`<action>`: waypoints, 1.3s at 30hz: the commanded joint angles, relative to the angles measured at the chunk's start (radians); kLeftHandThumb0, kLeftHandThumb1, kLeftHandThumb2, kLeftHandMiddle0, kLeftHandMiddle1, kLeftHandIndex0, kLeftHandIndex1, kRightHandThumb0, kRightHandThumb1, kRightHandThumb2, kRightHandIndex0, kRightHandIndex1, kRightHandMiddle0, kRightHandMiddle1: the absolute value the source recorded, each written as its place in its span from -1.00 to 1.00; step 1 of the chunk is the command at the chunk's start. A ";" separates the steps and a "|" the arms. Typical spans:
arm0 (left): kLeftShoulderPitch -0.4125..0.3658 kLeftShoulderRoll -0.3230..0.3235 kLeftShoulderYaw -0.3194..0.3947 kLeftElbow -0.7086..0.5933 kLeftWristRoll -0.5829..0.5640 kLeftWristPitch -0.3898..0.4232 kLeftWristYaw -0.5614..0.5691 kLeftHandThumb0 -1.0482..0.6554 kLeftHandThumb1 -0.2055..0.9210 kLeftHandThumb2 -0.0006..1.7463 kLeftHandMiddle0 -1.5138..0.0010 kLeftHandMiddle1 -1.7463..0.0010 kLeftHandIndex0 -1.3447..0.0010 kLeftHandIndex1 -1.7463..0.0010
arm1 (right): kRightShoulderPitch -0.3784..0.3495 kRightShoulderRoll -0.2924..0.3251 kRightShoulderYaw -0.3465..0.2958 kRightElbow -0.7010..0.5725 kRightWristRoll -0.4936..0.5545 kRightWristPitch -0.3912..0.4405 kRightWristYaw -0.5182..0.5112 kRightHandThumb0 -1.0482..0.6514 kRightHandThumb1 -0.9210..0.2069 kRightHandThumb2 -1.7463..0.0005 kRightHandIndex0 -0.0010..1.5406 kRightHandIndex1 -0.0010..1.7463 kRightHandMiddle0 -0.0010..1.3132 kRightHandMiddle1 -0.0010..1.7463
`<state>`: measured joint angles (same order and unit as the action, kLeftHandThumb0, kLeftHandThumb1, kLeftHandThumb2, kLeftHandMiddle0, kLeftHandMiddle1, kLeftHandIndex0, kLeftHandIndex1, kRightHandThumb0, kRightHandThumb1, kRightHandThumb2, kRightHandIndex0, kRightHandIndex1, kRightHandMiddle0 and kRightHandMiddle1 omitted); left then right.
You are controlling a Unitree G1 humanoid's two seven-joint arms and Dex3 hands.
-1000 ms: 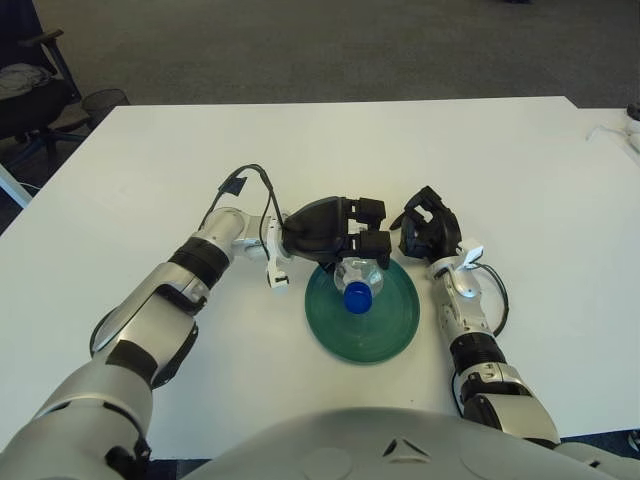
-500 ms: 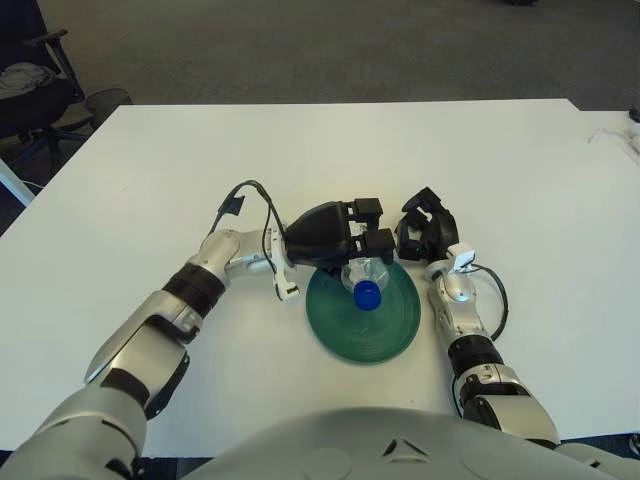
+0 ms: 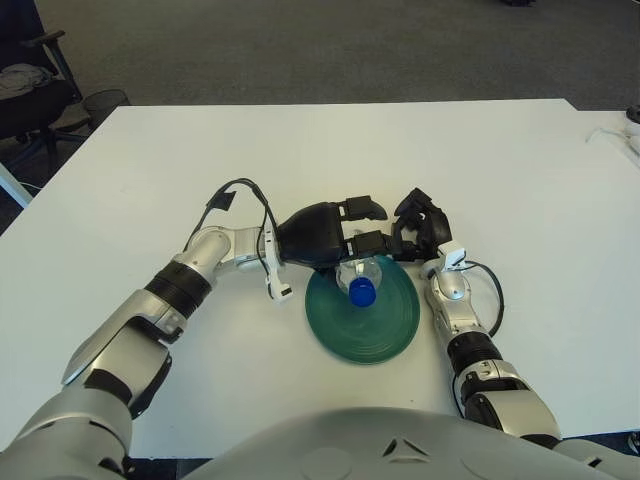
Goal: Put the bottle into the plate.
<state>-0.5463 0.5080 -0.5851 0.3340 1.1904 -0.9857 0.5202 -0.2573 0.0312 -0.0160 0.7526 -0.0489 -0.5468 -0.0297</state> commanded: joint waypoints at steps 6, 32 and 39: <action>-0.074 0.034 -0.043 -0.003 0.060 -0.005 0.024 -1.00 1.00 -0.04 1.00 0.97 1.00 0.97 | 0.137 0.005 0.016 0.143 -0.019 0.049 -0.006 0.22 0.35 -0.71 -0.20 1.00 -0.08 1.00; -0.092 0.055 -0.072 -0.025 0.080 0.036 0.037 -0.93 1.00 -0.66 1.00 1.00 1.00 0.96 | 0.139 0.004 0.018 0.138 -0.019 0.049 -0.006 0.22 0.35 -0.71 -0.20 1.00 -0.09 1.00; -0.094 0.059 -0.076 -0.028 0.089 0.044 0.050 -0.95 1.00 -0.65 1.00 1.00 1.00 1.00 | 0.140 0.004 0.018 0.138 -0.019 0.049 -0.006 0.22 0.35 -0.71 -0.20 1.00 -0.09 1.00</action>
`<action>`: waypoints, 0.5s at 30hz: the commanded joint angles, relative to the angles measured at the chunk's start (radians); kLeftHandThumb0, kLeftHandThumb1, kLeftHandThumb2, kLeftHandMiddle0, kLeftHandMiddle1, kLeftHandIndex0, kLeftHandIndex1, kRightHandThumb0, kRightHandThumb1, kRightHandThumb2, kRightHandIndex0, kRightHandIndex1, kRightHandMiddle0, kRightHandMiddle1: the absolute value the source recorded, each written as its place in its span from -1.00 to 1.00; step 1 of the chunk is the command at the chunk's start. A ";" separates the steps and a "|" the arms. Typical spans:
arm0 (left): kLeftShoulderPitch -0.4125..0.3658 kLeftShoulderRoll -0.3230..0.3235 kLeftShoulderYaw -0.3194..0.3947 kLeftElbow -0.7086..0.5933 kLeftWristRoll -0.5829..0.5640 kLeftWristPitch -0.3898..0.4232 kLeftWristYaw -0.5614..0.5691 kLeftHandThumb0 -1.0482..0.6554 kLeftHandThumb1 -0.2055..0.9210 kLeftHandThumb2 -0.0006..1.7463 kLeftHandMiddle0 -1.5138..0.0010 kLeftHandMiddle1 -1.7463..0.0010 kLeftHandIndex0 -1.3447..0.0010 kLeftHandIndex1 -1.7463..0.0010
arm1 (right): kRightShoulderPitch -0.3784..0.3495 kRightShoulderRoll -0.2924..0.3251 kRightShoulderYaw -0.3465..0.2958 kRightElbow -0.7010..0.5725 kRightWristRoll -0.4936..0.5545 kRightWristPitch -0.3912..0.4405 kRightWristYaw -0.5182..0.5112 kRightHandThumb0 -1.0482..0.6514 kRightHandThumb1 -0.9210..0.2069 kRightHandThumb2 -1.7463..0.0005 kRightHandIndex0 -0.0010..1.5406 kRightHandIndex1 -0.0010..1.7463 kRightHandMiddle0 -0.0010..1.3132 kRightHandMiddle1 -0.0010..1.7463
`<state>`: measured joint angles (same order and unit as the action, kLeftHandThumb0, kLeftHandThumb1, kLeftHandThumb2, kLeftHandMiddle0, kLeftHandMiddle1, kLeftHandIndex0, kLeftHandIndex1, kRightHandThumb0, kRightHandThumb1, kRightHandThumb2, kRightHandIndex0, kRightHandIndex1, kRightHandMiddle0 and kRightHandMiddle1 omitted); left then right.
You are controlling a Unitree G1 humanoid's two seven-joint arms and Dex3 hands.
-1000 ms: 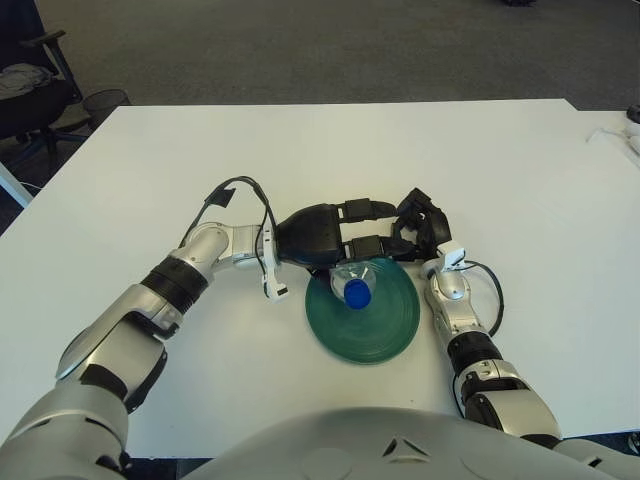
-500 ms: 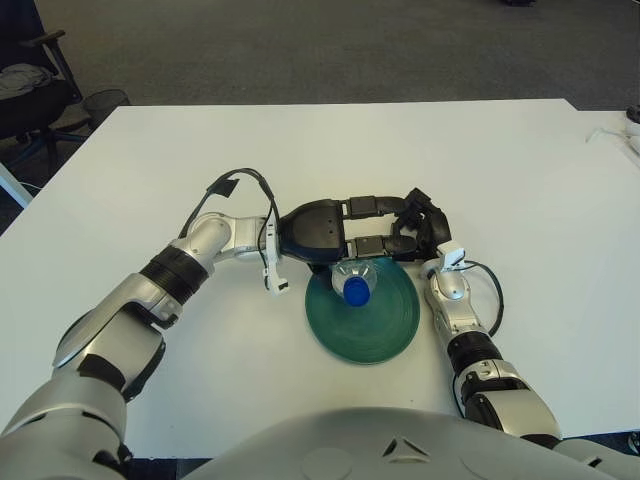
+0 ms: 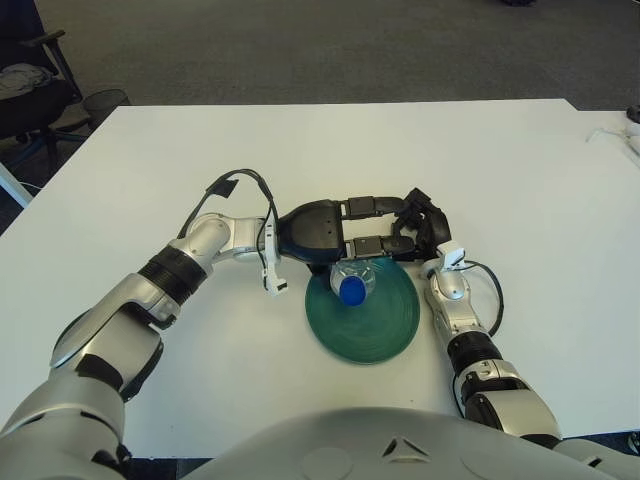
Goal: Put the bottle into the plate.
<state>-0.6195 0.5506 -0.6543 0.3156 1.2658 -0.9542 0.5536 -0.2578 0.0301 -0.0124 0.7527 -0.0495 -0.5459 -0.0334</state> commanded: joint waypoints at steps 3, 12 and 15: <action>-0.019 0.023 -0.006 -0.016 0.012 0.016 0.013 -0.96 1.00 -0.64 1.00 1.00 1.00 1.00 | 0.140 0.005 0.014 0.138 -0.018 0.048 -0.002 0.22 0.35 -0.71 -0.20 1.00 -0.09 1.00; -0.021 0.029 0.001 -0.010 -0.113 -0.026 -0.151 -1.00 1.00 -0.52 1.00 1.00 1.00 1.00 | 0.143 0.003 0.014 0.131 -0.017 0.050 0.001 0.22 0.35 -0.71 -0.20 1.00 -0.09 1.00; -0.021 0.032 0.004 -0.015 -0.164 -0.045 -0.212 -0.97 1.00 -0.61 1.00 1.00 1.00 1.00 | 0.147 0.003 0.015 0.124 -0.017 0.051 0.001 0.22 0.35 -0.71 -0.20 1.00 -0.09 1.00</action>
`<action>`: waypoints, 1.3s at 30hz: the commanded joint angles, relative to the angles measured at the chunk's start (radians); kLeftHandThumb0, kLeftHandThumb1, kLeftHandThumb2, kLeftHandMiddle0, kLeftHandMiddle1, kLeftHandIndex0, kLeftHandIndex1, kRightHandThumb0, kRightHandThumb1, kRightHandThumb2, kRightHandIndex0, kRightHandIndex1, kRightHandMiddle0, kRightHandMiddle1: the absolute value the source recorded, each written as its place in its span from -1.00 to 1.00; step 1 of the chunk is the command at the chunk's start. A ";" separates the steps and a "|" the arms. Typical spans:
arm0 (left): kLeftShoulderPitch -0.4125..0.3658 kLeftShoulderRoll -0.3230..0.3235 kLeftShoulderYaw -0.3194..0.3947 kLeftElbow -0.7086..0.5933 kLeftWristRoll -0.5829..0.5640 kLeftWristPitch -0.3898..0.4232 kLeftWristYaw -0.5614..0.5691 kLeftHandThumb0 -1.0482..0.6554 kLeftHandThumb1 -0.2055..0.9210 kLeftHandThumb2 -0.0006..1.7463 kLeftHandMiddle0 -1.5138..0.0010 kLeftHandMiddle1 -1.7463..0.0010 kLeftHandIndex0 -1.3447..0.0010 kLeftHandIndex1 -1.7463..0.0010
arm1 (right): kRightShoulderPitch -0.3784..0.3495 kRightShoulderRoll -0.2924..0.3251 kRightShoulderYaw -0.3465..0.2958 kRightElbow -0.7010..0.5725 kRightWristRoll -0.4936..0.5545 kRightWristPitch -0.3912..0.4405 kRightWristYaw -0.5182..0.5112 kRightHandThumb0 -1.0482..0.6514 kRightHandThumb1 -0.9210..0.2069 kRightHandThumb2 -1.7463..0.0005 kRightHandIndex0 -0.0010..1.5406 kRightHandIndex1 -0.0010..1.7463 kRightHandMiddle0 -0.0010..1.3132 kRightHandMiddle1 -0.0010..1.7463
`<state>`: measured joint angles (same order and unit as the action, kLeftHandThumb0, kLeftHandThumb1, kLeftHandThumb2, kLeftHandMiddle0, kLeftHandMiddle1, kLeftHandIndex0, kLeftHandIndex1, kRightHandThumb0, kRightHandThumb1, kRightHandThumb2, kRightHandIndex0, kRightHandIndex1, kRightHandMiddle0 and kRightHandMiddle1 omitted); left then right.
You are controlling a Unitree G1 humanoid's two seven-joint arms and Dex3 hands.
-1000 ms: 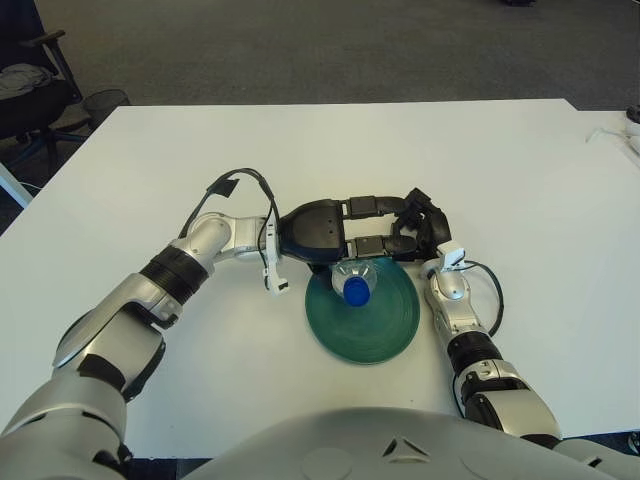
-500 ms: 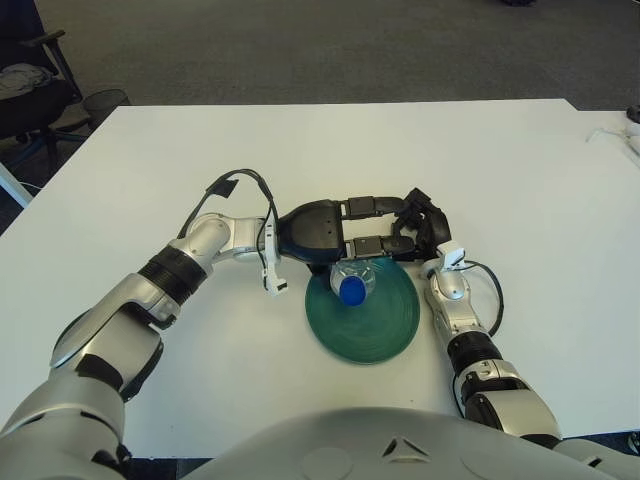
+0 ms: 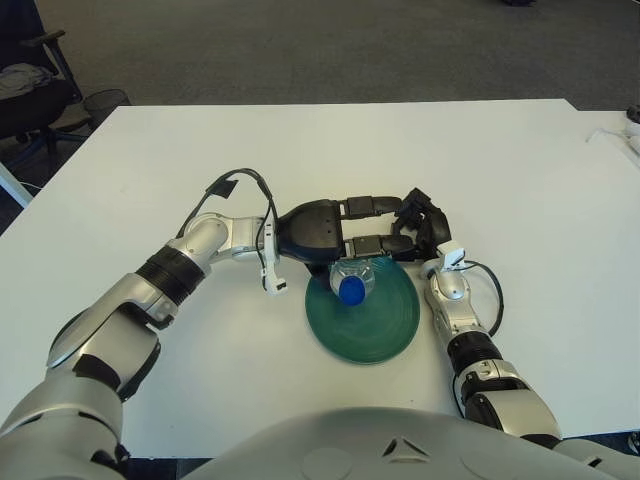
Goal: Put the bottle into the plate.
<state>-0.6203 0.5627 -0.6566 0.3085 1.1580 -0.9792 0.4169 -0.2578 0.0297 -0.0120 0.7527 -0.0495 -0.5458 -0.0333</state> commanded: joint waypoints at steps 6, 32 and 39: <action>-0.037 0.022 0.019 -0.023 -0.138 -0.060 -0.176 -0.91 0.96 -0.73 1.00 1.00 1.00 1.00 | 0.155 0.006 0.017 0.109 -0.019 0.054 -0.001 0.22 0.35 -0.71 -0.20 1.00 -0.09 1.00; -0.185 0.005 0.074 -0.087 -0.287 -0.250 -0.437 -0.67 0.39 -0.33 0.93 0.98 1.00 0.74 | 0.168 0.019 0.034 0.075 -0.026 0.069 -0.018 0.22 0.35 -0.71 -0.20 1.00 -0.09 1.00; -0.205 0.006 0.068 -0.081 -0.304 -0.282 -0.490 -0.65 0.29 -0.26 0.89 0.97 1.00 0.69 | 0.160 0.024 0.039 0.084 -0.028 0.071 -0.027 0.22 0.35 -0.71 -0.20 1.00 -0.09 1.00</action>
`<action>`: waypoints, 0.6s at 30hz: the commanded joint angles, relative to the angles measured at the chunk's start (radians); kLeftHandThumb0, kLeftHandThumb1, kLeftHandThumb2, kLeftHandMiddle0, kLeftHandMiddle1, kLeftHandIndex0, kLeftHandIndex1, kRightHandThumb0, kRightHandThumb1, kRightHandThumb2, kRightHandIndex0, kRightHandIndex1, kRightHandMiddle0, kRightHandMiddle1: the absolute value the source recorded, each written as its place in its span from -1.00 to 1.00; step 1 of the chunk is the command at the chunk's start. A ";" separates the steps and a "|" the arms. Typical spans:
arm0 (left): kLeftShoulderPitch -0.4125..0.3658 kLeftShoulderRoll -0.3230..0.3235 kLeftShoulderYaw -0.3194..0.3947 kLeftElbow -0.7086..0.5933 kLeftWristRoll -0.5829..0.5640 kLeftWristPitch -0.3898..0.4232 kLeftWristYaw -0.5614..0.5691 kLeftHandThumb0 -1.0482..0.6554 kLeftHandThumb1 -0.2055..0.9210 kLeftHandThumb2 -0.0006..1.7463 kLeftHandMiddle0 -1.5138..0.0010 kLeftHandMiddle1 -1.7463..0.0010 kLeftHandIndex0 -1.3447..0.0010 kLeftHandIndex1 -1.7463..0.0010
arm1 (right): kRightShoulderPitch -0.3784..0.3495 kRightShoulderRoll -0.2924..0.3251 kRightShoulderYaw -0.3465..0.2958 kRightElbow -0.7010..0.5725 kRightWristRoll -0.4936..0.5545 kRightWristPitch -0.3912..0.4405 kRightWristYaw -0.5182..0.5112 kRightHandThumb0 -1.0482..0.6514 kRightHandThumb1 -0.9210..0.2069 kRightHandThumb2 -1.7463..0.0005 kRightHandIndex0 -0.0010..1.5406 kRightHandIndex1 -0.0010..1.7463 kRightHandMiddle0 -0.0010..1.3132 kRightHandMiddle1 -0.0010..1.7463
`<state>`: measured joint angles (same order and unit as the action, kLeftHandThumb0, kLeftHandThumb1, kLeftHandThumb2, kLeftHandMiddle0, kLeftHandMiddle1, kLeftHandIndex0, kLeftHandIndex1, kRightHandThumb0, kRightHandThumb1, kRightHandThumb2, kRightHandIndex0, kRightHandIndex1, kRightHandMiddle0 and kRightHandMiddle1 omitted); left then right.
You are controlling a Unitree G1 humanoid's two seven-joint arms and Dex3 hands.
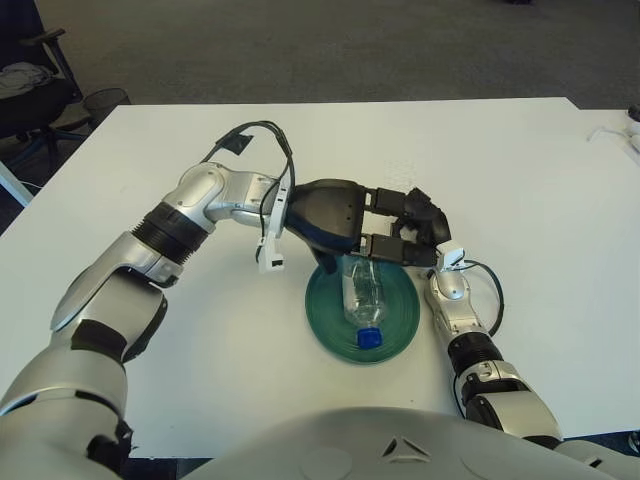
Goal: Put the bottle into the plate.
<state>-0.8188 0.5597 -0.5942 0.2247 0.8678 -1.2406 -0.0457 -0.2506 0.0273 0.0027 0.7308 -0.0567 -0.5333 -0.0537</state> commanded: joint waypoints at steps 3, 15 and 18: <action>-0.019 0.005 0.011 0.018 -0.018 -0.036 -0.037 -0.64 0.26 -0.24 0.89 0.97 1.00 0.68 | 0.151 0.027 0.025 0.108 -0.022 0.059 -0.009 0.22 0.35 -0.71 -0.20 1.00 -0.09 1.00; -0.151 0.051 0.083 0.187 -0.104 -0.039 -0.086 -0.73 0.51 -0.33 0.99 1.00 1.00 0.94 | 0.140 0.039 0.033 0.122 -0.029 0.060 -0.026 0.22 0.35 -0.71 -0.20 1.00 -0.09 1.00; -0.159 0.055 0.113 0.221 -0.098 -0.031 -0.069 -0.78 0.68 -0.45 1.00 1.00 1.00 0.98 | 0.138 0.040 0.035 0.123 -0.030 0.061 -0.029 0.22 0.35 -0.71 -0.20 1.00 -0.09 1.00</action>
<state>-0.9394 0.5892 -0.5275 0.4011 0.7868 -1.2890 -0.1199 -0.2513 0.0278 0.0104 0.7319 -0.0654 -0.5299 -0.0785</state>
